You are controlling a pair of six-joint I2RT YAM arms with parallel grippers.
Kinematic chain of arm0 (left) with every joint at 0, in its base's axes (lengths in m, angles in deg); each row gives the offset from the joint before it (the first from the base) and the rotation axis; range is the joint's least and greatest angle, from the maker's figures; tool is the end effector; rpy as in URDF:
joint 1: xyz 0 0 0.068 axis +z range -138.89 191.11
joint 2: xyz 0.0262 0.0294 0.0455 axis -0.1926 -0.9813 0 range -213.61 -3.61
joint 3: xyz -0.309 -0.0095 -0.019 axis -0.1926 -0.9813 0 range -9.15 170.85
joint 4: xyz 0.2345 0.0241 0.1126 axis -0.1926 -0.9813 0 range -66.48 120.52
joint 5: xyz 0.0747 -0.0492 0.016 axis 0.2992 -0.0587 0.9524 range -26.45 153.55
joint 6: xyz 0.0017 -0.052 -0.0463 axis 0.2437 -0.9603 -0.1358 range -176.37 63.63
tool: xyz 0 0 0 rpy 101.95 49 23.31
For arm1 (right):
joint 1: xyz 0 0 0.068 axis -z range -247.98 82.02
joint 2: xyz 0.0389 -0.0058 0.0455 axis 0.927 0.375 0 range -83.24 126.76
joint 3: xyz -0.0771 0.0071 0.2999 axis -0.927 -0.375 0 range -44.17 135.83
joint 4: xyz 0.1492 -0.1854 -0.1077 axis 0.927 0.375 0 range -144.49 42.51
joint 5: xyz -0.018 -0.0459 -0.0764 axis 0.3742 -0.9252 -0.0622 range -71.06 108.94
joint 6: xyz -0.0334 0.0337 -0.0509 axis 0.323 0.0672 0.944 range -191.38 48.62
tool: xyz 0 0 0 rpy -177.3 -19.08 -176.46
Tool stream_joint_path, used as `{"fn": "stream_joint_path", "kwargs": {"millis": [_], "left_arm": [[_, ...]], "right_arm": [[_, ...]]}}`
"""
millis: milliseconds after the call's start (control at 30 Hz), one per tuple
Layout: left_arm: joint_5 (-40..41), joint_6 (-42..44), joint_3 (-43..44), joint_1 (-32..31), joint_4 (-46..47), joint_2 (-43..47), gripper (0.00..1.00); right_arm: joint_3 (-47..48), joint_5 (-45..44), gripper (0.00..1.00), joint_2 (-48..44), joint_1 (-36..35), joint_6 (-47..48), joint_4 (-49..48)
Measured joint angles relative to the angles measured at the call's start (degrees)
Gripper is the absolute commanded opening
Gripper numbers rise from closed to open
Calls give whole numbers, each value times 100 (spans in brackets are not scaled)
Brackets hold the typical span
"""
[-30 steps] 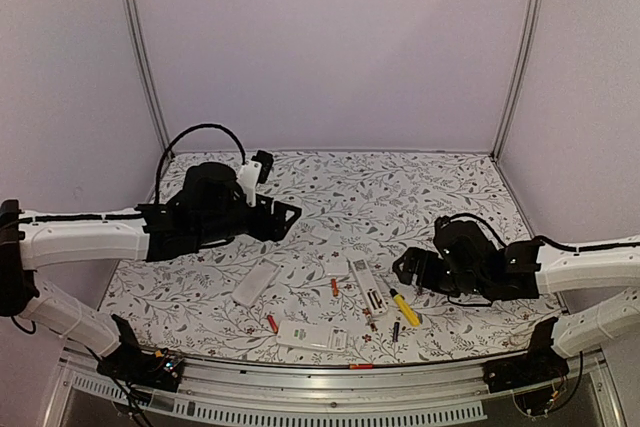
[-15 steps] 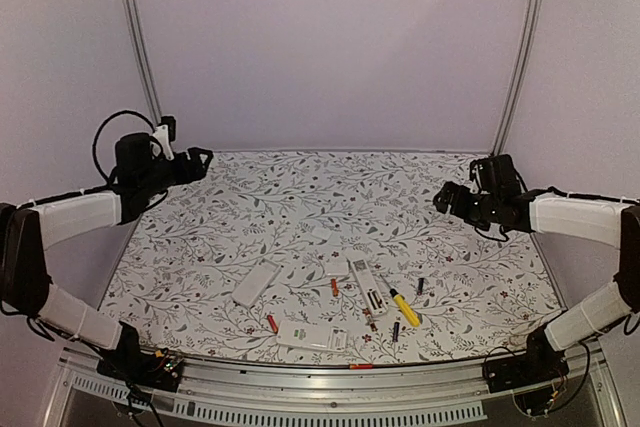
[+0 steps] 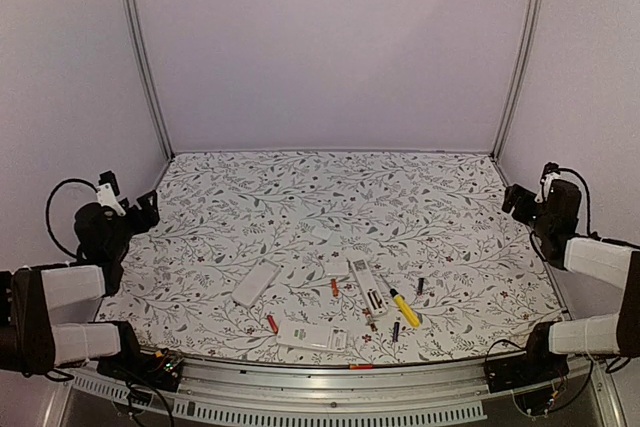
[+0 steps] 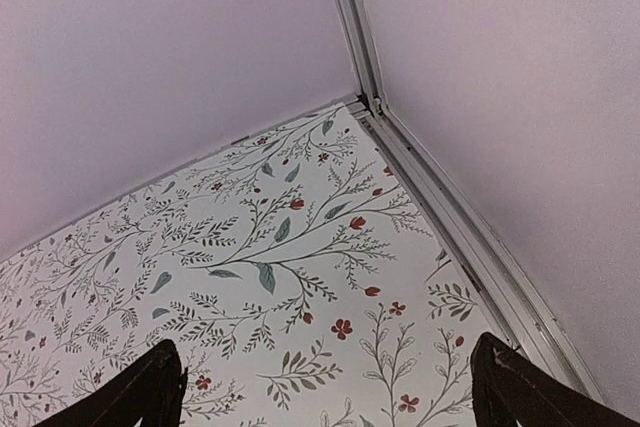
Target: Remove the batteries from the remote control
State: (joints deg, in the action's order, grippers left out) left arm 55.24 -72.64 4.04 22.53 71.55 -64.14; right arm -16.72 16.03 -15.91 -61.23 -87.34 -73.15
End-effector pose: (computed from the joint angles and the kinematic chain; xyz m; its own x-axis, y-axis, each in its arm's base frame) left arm 0.2082 0.0337 0.2228 -0.0879 -0.3005 -0.9497 -0.0829 0.9523 -0.2937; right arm 0.2495 -0.0324 0.2340 -0.3004 0.3122 -0.9013 0.2569 0.9365 0.2387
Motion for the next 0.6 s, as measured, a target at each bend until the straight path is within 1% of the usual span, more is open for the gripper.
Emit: {"fn": "stream_joint_path", "kwargs": {"millis": [67, 133, 200, 267, 367, 500, 600], "left_arm": [[-11, 87, -260, -35, 367, -20, 95], [-44, 214, -337, -114, 632, -170, 96], [-107, 328, -363, -197, 879, -350, 97], [-144, 433, -398, -282, 1137, -562, 97], [-149, 527, -444, -356, 1300, -750, 97], [-125, 588, -450, -417, 1432, -758, 97], [-85, 621, -450, -444, 1488, -758, 97]], "right_arm": [[-710, -94, 99, -446, -7, 111, -761], [-1394, -162, 99, -772, -4, 216, -1517], [-1976, -240, 99, -955, -4, 317, -2170], [-2326, -315, 99, -1038, -4, 380, -2544], [-2463, -393, 99, -1154, -4, 428, -2813], [-2461, -424, 99, -1475, -4, 452, -3211], [-2461, -435, 99, -1482, -4, 463, -3355]]}}
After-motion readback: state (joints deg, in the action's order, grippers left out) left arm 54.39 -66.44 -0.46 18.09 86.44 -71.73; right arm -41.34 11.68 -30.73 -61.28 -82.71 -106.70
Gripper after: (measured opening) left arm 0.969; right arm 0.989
